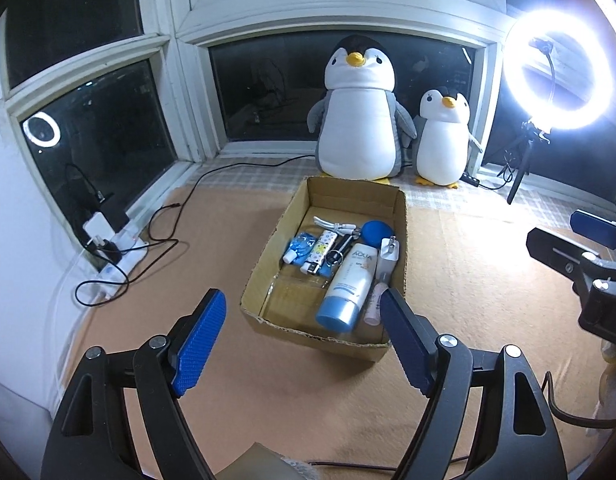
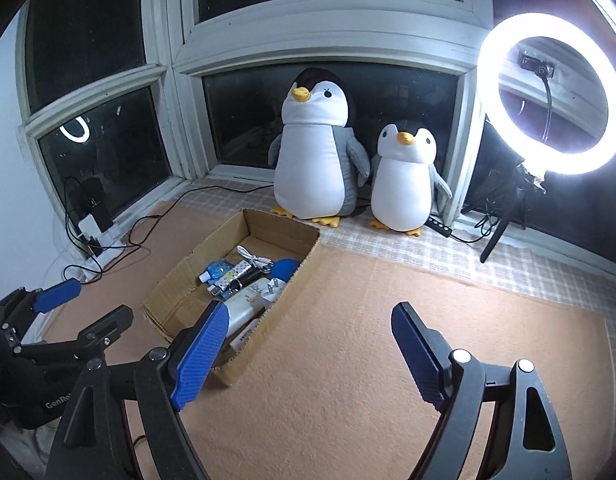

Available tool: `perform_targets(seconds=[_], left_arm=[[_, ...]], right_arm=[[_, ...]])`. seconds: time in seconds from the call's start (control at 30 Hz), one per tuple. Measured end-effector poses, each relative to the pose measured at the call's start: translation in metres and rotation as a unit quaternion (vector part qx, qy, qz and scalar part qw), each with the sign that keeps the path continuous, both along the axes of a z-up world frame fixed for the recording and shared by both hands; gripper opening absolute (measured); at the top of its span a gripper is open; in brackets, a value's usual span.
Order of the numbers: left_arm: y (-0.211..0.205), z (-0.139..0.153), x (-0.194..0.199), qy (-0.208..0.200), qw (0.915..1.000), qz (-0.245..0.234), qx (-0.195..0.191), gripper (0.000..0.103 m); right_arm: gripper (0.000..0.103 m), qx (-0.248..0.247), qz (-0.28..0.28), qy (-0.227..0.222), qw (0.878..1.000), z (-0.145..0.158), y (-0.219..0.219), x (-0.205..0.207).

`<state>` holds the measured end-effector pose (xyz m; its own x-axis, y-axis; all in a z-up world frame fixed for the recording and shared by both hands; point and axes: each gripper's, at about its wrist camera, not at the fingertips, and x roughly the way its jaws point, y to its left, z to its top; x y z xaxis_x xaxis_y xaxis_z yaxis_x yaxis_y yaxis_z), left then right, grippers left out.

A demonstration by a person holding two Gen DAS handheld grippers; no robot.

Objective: Organize rigid objects

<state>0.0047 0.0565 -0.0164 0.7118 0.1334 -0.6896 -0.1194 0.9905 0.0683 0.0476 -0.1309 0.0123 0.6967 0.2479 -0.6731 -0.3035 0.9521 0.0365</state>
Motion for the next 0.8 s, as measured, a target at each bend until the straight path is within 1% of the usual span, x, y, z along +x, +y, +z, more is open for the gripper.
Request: perform_targets(seconds=[0.8], left_arm=[[-0.0024, 0.0008, -0.0011, 0.002, 1.0, -0.004, -0.002, 0.08]], right_arm=[[0.081, -0.008, -0.005, -0.003, 1.0, -0.0033, -0.0029, -0.0024]])
